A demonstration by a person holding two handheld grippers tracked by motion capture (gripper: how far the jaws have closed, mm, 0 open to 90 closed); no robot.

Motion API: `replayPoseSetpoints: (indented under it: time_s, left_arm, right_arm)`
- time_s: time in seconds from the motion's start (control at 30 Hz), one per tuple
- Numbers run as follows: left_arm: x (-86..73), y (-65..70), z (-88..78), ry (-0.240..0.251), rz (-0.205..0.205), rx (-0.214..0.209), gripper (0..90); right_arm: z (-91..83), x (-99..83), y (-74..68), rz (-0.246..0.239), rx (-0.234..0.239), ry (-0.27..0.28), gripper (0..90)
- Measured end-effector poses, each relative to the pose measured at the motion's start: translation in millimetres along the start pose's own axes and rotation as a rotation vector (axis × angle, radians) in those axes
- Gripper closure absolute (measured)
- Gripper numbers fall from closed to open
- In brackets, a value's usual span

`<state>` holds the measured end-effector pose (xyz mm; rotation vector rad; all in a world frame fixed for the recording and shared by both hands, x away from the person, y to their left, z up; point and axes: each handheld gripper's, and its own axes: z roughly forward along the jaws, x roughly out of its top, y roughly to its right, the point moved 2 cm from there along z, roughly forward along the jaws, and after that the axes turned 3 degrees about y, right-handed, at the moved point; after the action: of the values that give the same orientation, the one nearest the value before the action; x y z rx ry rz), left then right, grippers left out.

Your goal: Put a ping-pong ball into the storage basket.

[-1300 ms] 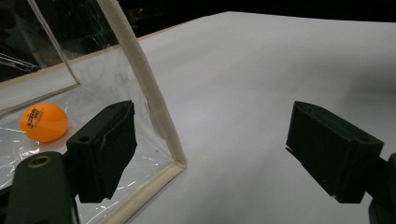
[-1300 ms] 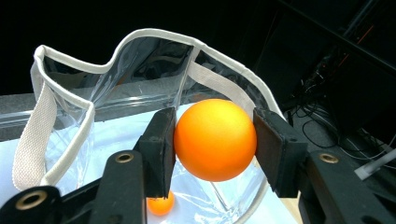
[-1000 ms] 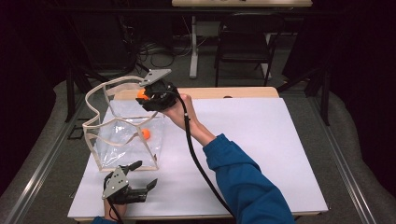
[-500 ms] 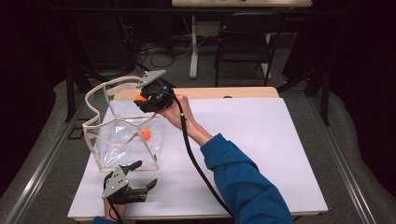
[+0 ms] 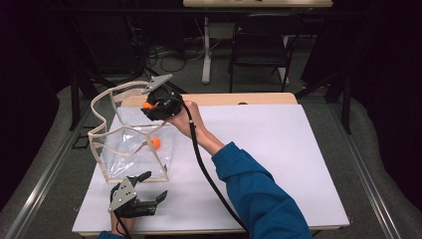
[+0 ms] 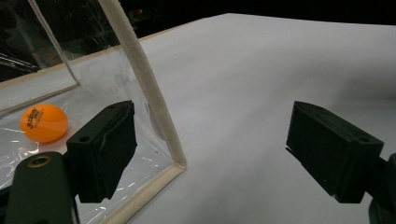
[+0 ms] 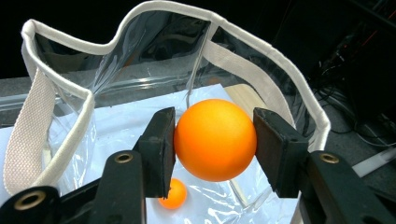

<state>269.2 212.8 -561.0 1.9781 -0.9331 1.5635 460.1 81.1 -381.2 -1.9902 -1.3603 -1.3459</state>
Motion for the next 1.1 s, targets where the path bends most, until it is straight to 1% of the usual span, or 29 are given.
replayPoseSetpoints:
  time_s: [0.13,0.5,0.53,0.63,0.7,0.73,0.8,0.87,1.0,1.1]
  left_arm:
    - [0.1,0.3,0.3,0.001,0.001,0.001,15.9]
    - [0.1,-0.2,-0.3,0.0,0.004,0.001,15.9]
    - [0.0,-0.1,-0.3,0.0,0.003,0.0,15.9]
    - [0.1,-0.3,-0.6,0.0,0.005,0.001,15.9]
    - [0.1,-0.1,-0.4,0.0,0.007,0.001,15.9]
    - [0.1,0.2,-0.2,-0.001,0.006,0.001,15.9]
    - [0.1,0.6,0.0,-0.001,0.004,0.0,15.9]
    - [0.1,0.5,0.2,-0.004,0.008,-0.001,15.9]
    - [0.1,0.7,0.6,-0.006,0.009,0.0,15.9]
    - [0.0,0.7,0.7,-0.008,0.012,0.0,15.9]
  right_arm:
    - [3.4,-1.9,0.1,0.007,0.011,-0.016,50.2]
    - [9.2,-4.7,-0.3,0.025,0.025,-0.03,49.6]
    - [9.6,-5.0,-0.3,0.025,0.027,-0.035,48.0]
    - [10.3,-6.0,0.9,0.041,0.025,-0.051,36.2]
    - [8.3,-8.1,2.7,0.059,0.039,-0.066,28.4]
    - [6.7,-8.8,3.3,0.064,0.043,-0.065,26.9]
    - [1.9,-11.0,5.2,0.067,0.046,-0.063,19.1]
    - [-3.3,-13.0,7.6,0.075,0.046,-0.053,14.9]
    - [-14.4,-14.9,11.2,0.087,0.059,-0.038,13.0]
    - [-22.2,-15.8,12.1,0.082,0.066,-0.03,10.2]
